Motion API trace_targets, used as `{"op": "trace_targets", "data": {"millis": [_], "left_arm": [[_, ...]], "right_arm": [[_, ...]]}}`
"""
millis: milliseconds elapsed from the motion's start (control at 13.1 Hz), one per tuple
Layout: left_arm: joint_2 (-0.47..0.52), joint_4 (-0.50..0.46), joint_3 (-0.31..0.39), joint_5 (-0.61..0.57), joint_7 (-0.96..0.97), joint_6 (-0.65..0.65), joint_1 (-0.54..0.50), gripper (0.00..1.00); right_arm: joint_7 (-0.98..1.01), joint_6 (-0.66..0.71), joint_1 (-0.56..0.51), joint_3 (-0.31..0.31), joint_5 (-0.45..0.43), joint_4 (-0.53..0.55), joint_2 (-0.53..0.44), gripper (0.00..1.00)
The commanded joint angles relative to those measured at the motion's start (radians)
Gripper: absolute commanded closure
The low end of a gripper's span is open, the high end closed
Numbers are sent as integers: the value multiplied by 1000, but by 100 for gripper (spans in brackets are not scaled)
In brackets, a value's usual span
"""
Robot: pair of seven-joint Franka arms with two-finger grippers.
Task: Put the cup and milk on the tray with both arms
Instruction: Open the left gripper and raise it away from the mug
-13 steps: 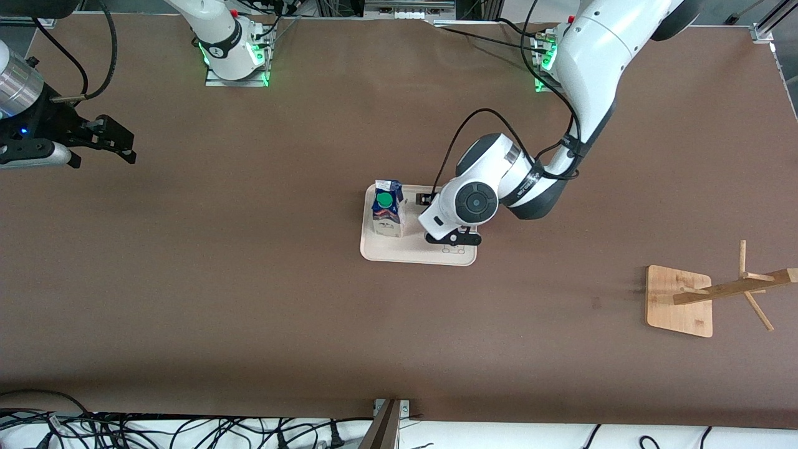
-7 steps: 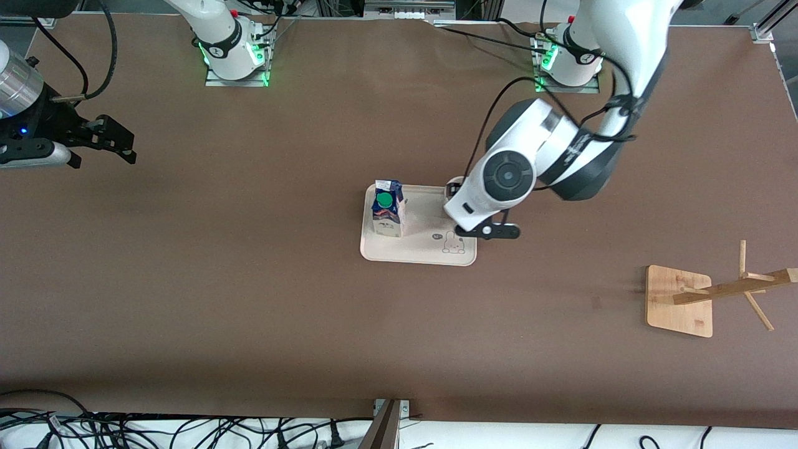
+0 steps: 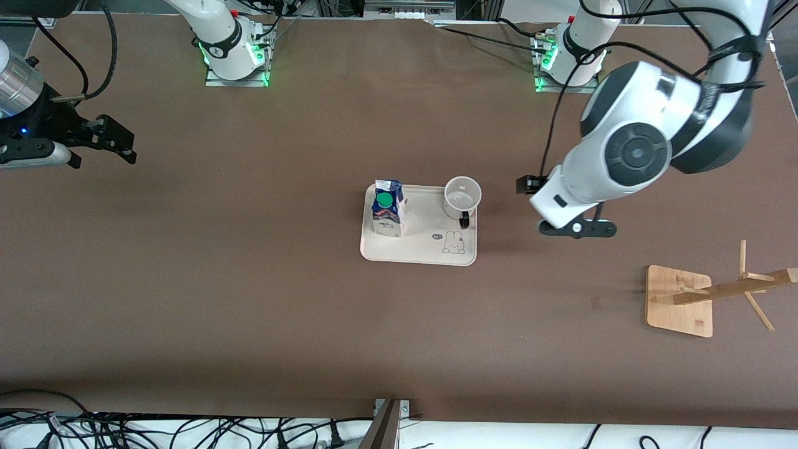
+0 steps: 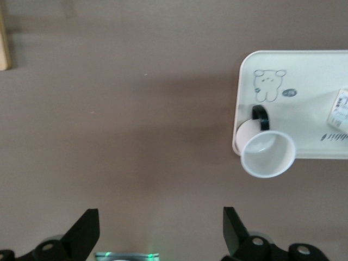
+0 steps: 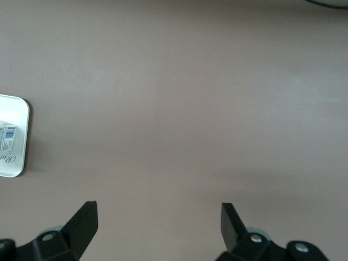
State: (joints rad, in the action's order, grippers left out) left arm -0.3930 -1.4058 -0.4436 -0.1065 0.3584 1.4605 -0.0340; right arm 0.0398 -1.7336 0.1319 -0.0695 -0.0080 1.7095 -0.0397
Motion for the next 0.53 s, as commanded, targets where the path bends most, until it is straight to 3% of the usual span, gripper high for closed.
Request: {"op": "trace_targets", "data": {"millis": [0,305,457], "left_arm": [[87,-13,-7,-5,-137,-32,-69,0],[85,-15,-1,93,-249,-31,-178,0],[123,-12,8,123,-329,-96,-211,0]], "right_arm": [[-4,11,-3,2,17,-19,4,0],[-4,6,-3,2,17,-19,6,0],[-3,6,-3,2,17,-19,6,0]]}}
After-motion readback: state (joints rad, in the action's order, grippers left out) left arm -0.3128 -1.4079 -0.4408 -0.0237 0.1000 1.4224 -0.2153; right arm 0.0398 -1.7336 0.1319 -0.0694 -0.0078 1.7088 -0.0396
